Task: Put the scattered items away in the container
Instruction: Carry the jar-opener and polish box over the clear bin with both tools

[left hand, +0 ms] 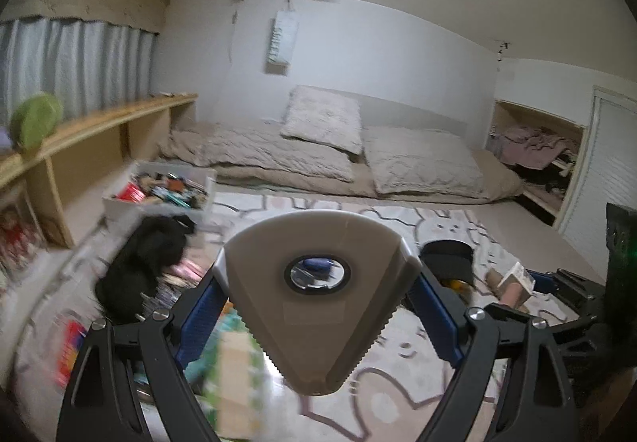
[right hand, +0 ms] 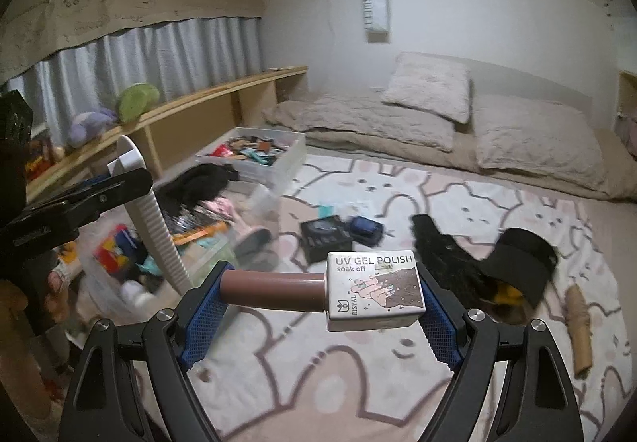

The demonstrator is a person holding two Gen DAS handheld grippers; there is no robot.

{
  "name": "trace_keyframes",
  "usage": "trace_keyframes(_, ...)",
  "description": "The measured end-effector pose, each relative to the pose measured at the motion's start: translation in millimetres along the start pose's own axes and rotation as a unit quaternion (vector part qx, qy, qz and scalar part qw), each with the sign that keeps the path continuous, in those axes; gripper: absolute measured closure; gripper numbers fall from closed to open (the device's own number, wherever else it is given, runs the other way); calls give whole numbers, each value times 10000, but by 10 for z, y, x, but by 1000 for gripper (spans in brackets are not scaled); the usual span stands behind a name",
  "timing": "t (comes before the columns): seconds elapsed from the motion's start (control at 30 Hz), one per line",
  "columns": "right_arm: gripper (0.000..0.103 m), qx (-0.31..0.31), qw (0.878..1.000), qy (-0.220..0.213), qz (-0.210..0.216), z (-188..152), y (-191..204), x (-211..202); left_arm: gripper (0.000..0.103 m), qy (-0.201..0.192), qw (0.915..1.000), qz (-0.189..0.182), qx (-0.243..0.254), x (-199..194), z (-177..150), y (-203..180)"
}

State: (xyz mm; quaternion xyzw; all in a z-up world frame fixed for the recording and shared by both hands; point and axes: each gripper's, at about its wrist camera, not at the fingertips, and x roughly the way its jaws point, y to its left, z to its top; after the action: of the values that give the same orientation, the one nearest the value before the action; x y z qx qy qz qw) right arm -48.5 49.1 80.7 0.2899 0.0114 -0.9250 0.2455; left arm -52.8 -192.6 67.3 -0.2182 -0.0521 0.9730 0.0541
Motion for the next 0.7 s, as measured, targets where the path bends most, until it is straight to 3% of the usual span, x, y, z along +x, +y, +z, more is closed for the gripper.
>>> trace_keyframes(0.4, 16, -381, 9977, 292, 477, 586, 501, 268, 14, -202, 9986, 476, -93, -335, 318, 761)
trace_keyframes(0.7, 16, -683, 9933, 203, 909, 868, 910, 544, 14, 1, 9949, 1002, -76, -360, 233, 1252)
